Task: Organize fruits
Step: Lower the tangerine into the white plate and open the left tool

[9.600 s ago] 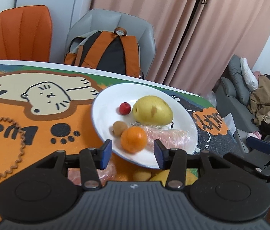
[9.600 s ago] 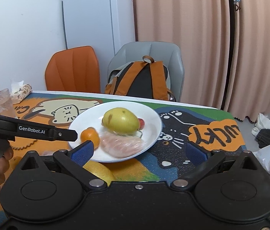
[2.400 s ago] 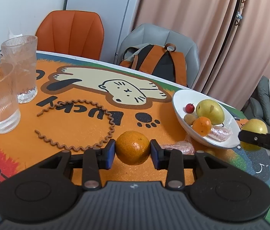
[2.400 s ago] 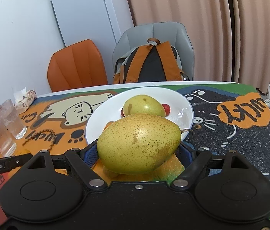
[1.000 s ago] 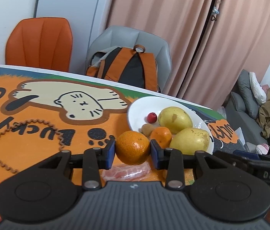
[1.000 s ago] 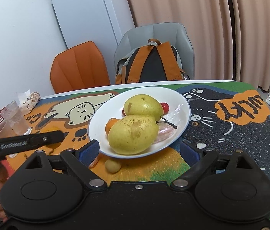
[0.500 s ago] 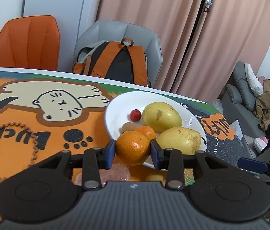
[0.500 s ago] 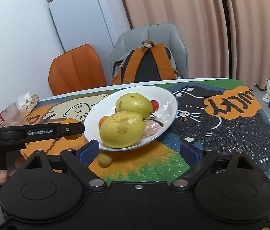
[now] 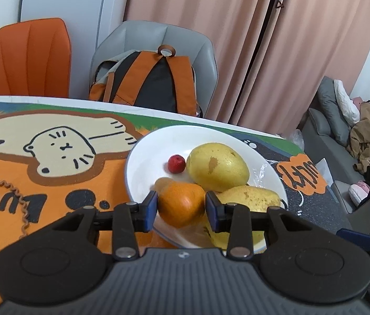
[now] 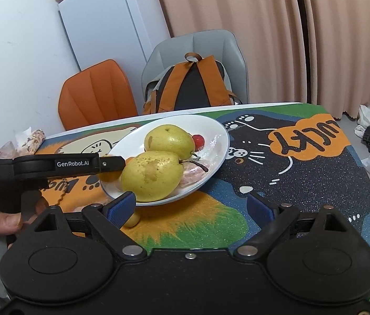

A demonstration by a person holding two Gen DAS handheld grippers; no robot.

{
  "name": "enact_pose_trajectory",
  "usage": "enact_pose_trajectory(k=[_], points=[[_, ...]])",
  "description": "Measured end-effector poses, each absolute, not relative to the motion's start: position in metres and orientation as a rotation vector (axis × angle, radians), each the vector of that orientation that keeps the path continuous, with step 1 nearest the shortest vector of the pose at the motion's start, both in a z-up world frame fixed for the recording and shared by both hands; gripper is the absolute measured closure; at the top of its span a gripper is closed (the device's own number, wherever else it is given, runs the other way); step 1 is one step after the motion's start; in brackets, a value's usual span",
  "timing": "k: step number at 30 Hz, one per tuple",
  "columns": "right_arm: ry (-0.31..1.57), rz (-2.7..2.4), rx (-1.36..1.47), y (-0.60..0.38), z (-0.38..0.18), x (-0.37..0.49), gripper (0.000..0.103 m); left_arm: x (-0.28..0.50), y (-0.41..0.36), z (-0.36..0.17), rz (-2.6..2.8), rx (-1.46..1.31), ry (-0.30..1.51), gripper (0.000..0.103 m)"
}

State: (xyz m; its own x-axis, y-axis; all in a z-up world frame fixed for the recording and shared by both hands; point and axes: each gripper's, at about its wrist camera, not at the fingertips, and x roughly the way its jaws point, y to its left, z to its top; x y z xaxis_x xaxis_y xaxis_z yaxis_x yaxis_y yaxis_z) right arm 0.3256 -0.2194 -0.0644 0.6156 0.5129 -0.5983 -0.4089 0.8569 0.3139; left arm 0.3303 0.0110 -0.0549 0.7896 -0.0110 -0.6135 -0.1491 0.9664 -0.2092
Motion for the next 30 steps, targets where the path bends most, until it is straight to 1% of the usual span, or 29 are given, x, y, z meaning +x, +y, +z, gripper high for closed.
enact_pose_trajectory(k=[5,9,16,20,26,30], points=[[0.738,0.538,0.147,-0.216,-0.065,0.326,0.010,0.329,0.018,-0.055,0.079,-0.275,0.678,0.061],[0.737,0.541,0.148,-0.214,-0.065,0.326,0.010,0.321,0.023,-0.054,0.096,-0.287,0.683,0.052],[0.731,0.544,0.154,-0.211,-0.060,0.321,0.010,0.305,0.035,-0.046,0.101,-0.303,0.680,0.045],[0.718,0.544,0.149,-0.211,-0.054,0.315,0.008,0.293,0.045,-0.038,0.113,-0.313,0.654,0.037],[0.709,0.545,0.149,-0.209,-0.049,0.309,0.007,0.278,0.059,-0.030,0.137,-0.324,0.646,0.036],[0.708,0.553,0.143,-0.206,-0.046,0.306,0.007,0.271,0.064,-0.028,0.146,-0.318,0.652,0.030]])
